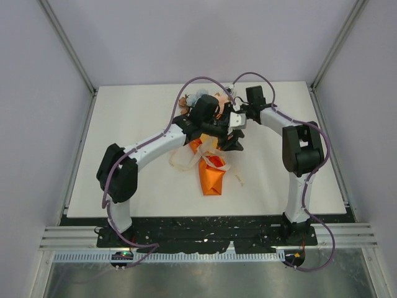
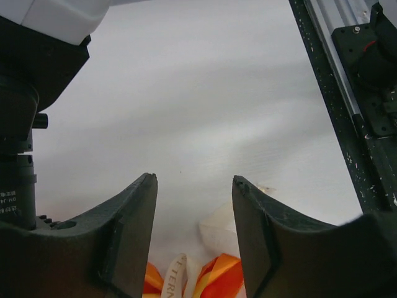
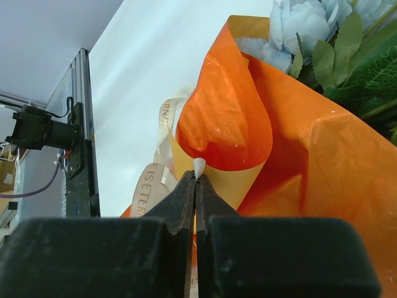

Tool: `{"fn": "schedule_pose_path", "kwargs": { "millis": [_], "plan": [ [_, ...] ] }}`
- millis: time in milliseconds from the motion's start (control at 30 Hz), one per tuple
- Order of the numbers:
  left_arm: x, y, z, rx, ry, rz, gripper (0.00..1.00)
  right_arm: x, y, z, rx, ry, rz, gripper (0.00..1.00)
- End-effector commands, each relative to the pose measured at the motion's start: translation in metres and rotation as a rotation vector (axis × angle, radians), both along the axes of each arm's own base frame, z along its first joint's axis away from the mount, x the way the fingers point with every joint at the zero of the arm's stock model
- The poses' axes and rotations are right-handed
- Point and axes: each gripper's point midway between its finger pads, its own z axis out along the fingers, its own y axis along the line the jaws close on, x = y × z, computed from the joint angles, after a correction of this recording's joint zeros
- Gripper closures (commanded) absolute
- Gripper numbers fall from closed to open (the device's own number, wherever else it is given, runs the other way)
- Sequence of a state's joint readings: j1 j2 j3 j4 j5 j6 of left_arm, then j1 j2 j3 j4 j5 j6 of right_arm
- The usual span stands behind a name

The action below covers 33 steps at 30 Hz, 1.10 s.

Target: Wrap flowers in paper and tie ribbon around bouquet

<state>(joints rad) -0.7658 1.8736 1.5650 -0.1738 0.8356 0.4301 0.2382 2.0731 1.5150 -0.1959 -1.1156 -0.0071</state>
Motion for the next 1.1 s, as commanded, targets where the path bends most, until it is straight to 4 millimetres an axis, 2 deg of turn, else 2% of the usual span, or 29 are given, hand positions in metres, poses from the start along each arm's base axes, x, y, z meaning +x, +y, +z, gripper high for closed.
{"fn": "schedule_pose_path", "kwargs": {
  "millis": [0,100,200,233,267,300,333,400,433,467,567,667,800,900,933,967,1000,1067],
  "plan": [
    [-0.005,0.015,0.002,0.085,0.002,0.014,0.43,0.001,0.006,0.018,0.050,-0.067,0.038,0.95],
    [-0.013,0.030,0.018,0.057,0.060,0.039,0.43,-0.001,0.005,0.022,0.055,-0.052,0.033,0.95],
    [-0.001,0.055,0.045,-0.054,0.197,0.153,0.43,-0.005,0.007,0.034,0.081,-0.038,0.026,0.95],
    [0.008,0.067,0.055,-0.088,0.251,0.212,0.43,-0.005,0.009,0.051,0.107,-0.055,0.014,0.95],
    [0.017,0.079,0.058,-0.106,0.324,0.284,0.43,-0.004,0.010,0.055,0.118,-0.075,0.006,0.95],
    [0.028,0.093,0.064,-0.126,0.375,0.360,0.43,-0.006,0.013,0.071,0.138,-0.106,0.004,0.95],
    [0.040,0.110,0.069,-0.143,0.405,0.439,0.43,-0.007,0.014,0.077,0.137,-0.120,-0.002,0.95],
    [0.060,0.144,0.067,-0.162,0.448,0.577,0.43,-0.015,0.021,0.090,0.122,-0.146,0.006,0.95],
    [0.073,0.165,0.063,-0.167,0.462,0.648,0.43,-0.029,0.027,0.090,0.093,-0.155,0.035,0.95],
    [0.075,0.177,0.057,-0.157,0.473,0.687,0.43,-0.037,0.037,0.090,0.069,-0.175,0.053,0.95],
    [0.086,0.217,0.041,-0.138,0.493,0.804,0.42,-0.070,0.049,0.074,-0.052,-0.259,0.145,0.95],
    [0.086,0.239,0.025,-0.116,0.518,0.866,0.42,-0.098,0.067,0.050,-0.162,-0.296,0.220,0.95],
    [0.075,0.249,0.003,-0.083,0.523,0.882,0.44,-0.127,0.084,0.020,-0.296,-0.363,0.315,0.95],
    [0.065,0.250,-0.010,-0.071,0.542,0.880,0.44,-0.141,0.093,0.001,-0.373,-0.401,0.356,0.94],
    [0.063,0.250,-0.013,-0.070,0.548,0.877,0.45,-0.144,0.094,-0.004,-0.386,-0.393,0.369,0.81],
    [0.060,0.250,-0.017,-0.064,0.556,0.868,0.45,-0.143,0.097,0.000,-0.381,-0.400,0.375,0.70],
    [0.058,0.250,-0.020,-0.062,0.556,0.863,0.45,-0.146,0.095,-0.001,-0.392,-0.379,0.384,0.46],
    [0.055,0.249,-0.024,-0.063,0.551,0.852,0.44,-0.145,0.091,0.013,-0.398,-0.408,0.393,0.34]
  ]
}}
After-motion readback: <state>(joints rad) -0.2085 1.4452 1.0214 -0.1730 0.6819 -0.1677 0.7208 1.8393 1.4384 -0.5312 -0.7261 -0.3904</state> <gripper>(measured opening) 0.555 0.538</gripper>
